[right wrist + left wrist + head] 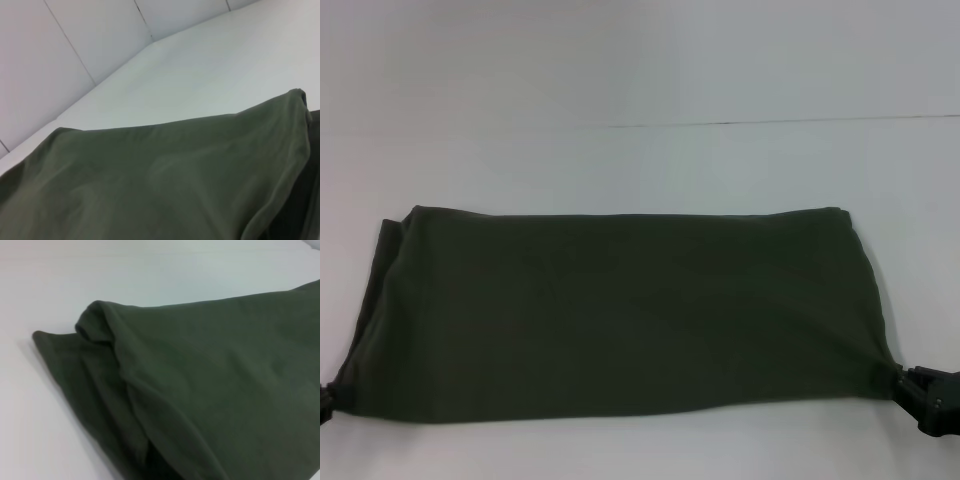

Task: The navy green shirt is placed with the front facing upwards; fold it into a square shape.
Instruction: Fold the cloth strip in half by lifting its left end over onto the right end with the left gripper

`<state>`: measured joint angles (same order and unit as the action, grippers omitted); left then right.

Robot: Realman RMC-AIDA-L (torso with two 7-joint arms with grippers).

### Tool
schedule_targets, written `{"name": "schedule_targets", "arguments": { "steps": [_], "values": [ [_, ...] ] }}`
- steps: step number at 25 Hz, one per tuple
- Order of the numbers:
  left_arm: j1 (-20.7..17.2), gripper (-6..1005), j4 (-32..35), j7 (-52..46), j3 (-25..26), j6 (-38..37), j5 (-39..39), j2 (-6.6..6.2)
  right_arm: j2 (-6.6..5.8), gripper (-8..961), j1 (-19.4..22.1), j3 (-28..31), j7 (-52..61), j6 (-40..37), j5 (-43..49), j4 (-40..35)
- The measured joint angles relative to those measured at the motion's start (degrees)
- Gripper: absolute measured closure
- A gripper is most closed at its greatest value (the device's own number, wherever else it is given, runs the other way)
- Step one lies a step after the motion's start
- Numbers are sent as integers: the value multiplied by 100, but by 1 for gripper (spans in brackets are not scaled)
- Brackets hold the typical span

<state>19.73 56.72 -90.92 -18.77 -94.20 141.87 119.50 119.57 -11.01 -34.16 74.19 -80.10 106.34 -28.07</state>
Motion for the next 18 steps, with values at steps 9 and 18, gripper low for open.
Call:
{"name": "schedule_targets", "arguments": {
  "steps": [9, 18],
  "values": [
    [66, 941, -109, -124, 30, 17, 6, -11, -39, 697, 52, 358, 4, -149, 1, -22],
    [75, 613, 55, -456, 350, 160, -48, -39, -80, 418, 38, 717, -11, -199, -25, -68]
  ]
}}
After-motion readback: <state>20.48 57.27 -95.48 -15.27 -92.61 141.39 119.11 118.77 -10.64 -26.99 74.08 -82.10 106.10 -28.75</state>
